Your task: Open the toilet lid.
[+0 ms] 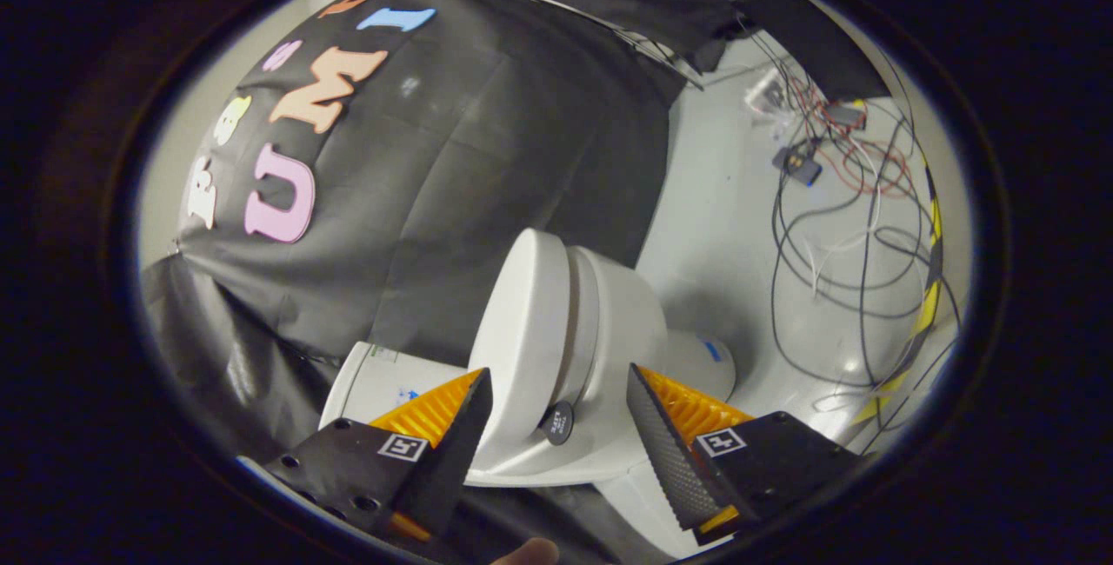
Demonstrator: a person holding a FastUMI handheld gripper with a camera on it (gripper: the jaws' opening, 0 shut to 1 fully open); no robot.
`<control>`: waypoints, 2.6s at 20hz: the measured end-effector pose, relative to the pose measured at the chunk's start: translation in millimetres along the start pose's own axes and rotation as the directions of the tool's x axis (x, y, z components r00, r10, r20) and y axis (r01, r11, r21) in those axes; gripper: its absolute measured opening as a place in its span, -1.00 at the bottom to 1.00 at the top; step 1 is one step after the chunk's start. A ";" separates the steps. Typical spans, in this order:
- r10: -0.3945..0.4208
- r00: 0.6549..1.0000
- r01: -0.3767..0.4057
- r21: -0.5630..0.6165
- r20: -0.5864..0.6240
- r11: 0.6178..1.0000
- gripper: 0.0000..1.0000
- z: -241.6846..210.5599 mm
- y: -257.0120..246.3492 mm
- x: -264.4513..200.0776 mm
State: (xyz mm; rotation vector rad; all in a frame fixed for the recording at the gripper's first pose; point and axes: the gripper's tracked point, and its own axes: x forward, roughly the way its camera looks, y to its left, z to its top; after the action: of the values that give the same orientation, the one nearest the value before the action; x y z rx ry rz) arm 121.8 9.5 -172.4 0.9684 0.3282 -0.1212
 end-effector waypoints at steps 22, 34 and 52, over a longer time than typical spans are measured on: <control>0.021 0.990 -0.007 0.101 -0.138 0.995 -0.86 -63.6 5.8 54.3; -0.214 0.970 0.213 -0.022 -0.113 0.977 -0.85 -61.4 15.1 46.0; -0.178 0.984 0.167 -0.266 -0.018 0.949 -0.90 -43.4 86.5 18.8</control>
State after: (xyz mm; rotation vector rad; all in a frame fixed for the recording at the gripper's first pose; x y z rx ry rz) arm 151.3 94.9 -133.1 0.6775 0.4558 -0.2116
